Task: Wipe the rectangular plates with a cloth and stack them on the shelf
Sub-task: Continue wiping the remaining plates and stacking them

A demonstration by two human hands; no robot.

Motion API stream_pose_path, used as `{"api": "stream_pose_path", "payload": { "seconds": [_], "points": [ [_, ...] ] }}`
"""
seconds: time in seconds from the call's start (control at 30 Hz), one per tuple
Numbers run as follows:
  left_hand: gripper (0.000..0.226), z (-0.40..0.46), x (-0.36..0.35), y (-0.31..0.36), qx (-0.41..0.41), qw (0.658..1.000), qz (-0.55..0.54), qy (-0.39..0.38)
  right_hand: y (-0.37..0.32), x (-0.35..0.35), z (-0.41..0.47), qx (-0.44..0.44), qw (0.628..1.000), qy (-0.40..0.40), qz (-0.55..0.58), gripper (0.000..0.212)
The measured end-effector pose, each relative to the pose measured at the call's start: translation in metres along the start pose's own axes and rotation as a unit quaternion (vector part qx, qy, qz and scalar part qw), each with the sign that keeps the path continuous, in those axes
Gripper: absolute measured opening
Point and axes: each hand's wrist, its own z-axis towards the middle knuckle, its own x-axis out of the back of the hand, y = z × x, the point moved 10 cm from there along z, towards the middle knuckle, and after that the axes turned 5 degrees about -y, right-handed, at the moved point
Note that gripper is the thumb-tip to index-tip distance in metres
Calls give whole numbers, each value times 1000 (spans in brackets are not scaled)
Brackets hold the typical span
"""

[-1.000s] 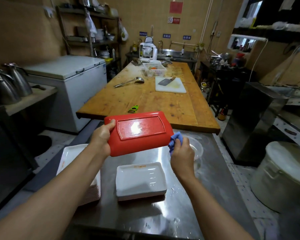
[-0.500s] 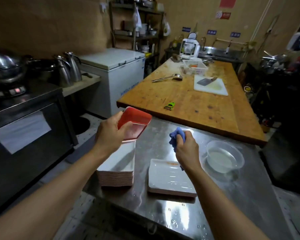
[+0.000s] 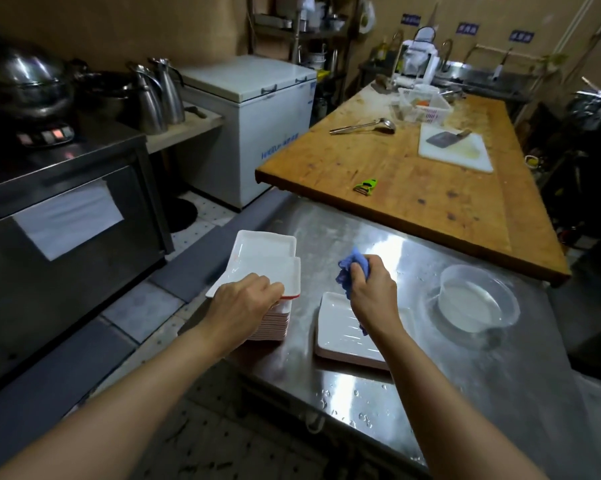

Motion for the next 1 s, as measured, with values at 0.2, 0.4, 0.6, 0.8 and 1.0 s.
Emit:
{"api": "stream_pose_path", "payload": {
  "seconds": [0.2, 0.4, 0.6, 0.8, 1.0],
  "points": [
    [32, 2, -19, 5, 8, 998, 26, -51, 9, 1, -5, -9, 1000, -2, -1, 15],
    [47, 1, -39, -2, 38, 993, 68, -87, 23, 6, -6, -15, 1000, 1, 8, 17],
    [61, -5, -72, -7, 63, 979, 97, -168, 28, 7, -4, -13, 1000, -5, 5, 24],
    [60, -1, -86, -9, 64, 975, 104, -184, 42, 3, 2, -31, 999, -12, -12, 16],
    [65, -1, -102, -28, 66, 971, 98, -208, 50, 3, 9, -45, 999, -15, -22, 14]
  ]
}}
